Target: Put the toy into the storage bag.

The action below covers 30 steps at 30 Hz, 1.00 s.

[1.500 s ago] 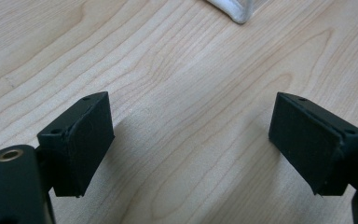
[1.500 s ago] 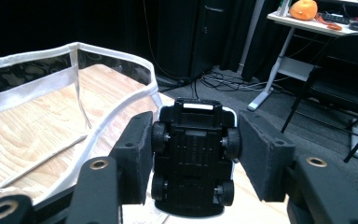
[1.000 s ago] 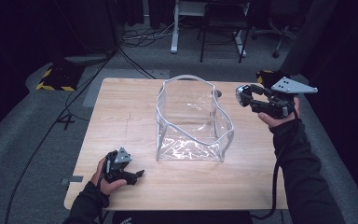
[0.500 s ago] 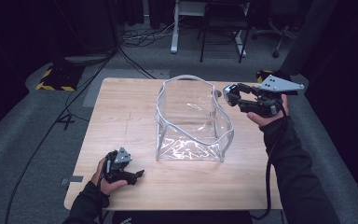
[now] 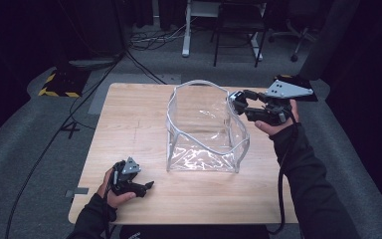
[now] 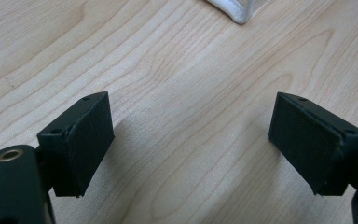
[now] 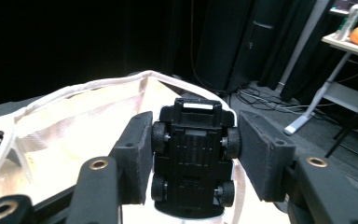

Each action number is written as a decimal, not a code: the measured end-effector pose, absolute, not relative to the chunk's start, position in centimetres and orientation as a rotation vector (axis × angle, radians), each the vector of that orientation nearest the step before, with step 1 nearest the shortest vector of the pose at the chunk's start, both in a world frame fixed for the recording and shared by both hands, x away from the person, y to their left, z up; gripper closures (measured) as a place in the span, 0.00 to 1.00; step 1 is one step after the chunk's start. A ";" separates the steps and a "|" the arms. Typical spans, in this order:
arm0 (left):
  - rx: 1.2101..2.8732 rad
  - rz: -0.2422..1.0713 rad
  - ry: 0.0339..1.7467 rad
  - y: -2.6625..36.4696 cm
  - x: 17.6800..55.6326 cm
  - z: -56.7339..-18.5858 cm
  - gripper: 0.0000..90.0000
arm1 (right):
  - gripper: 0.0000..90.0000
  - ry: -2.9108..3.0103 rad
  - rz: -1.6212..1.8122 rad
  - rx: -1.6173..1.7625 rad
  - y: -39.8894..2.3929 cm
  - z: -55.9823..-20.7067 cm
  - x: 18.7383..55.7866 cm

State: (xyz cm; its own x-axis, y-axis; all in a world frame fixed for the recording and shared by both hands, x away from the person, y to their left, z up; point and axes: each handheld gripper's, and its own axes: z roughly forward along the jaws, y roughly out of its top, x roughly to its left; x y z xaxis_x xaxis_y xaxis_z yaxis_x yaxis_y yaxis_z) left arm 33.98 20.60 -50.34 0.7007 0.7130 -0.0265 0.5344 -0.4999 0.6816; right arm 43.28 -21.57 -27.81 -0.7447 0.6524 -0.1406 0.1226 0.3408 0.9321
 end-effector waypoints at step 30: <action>2.234 0.341 0.942 20.6 34.0 -50.3 0.16 | 0.53 2.316 1.271 0.558 -17.6 -29.5 44.2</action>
